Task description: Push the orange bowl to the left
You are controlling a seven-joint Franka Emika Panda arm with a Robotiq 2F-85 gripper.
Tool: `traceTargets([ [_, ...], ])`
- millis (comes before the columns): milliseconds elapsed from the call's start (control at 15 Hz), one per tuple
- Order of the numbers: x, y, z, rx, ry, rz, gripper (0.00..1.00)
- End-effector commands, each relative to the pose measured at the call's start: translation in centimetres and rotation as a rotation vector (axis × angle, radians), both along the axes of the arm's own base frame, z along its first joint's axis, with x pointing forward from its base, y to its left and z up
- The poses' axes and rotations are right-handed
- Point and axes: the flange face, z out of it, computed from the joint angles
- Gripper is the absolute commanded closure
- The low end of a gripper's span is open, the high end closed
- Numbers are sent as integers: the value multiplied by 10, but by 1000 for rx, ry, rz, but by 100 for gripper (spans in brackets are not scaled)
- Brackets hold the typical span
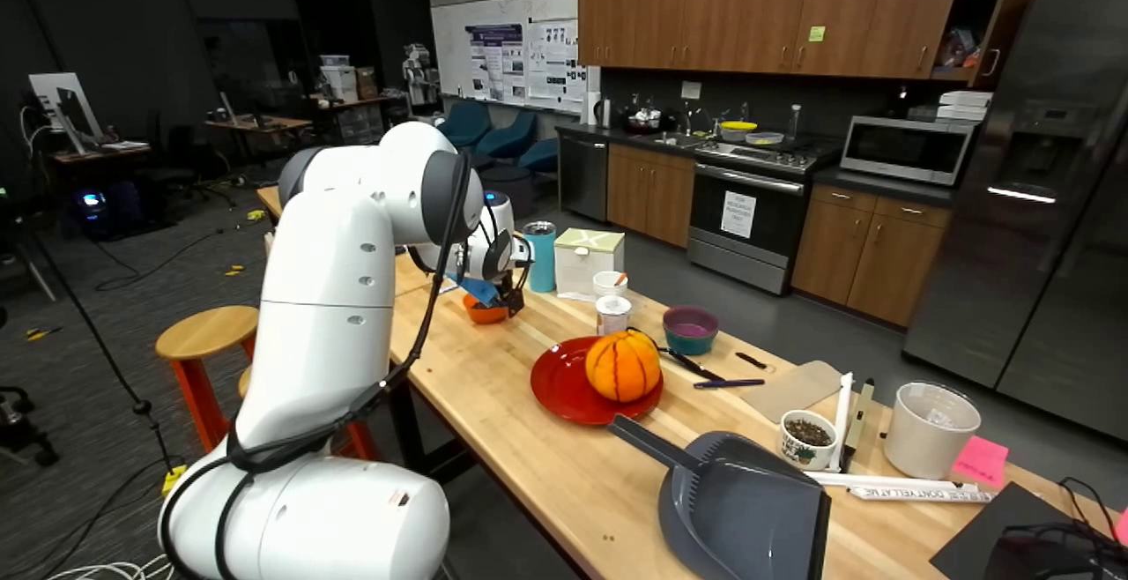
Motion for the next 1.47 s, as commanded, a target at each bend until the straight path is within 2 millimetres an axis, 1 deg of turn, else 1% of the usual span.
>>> traceTargets([
  [0,2,-6,1,-6,1,-6,0],
  [200,3,-10,1,-10,2,-12,0],
  [333,2,-11,6,-18,-26,-16,0],
  [467,1,-16,18,-28,-67,-32,0],
  [667,0,-29,38,-58,-136,-97,0],
  [867,-3,-44,49,-109,-135,-167,0],
  [1067,-16,-60,50,-179,-71,-274,0],
  [1400,-42,-75,48,-284,58,-452,0],
])
